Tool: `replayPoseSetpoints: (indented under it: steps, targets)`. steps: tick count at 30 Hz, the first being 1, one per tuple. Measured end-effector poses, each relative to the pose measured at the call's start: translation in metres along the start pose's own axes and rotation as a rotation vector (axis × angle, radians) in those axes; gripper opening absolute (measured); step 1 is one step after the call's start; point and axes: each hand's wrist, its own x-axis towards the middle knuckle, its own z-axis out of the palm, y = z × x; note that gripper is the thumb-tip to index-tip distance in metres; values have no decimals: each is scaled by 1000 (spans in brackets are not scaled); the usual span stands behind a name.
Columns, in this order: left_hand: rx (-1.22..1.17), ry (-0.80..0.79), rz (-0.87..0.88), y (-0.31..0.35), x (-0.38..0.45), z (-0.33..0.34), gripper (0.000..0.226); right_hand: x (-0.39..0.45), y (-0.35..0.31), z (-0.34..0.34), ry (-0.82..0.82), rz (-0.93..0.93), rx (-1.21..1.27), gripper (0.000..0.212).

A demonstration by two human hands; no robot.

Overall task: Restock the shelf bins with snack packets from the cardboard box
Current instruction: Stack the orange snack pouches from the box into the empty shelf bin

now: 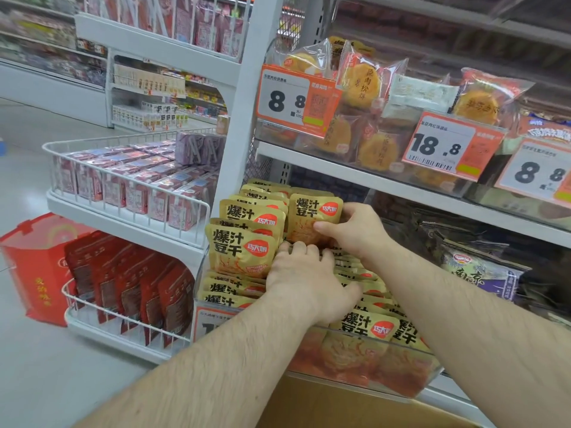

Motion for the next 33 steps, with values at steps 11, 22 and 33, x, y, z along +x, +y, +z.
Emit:
replayPoseSetpoints:
  steps: [11,22,33]
  targets:
    - [0,-20,-5,0,2,1,82,8,1,10,-31,85,-140,21]
    - [-3,-21,7,0,5,2,83,6,-4,8,-30,56,-241,23]
    - [-397,539,136,10,-80,-8,16,-114,-18,-35,254,-283,-503,8]
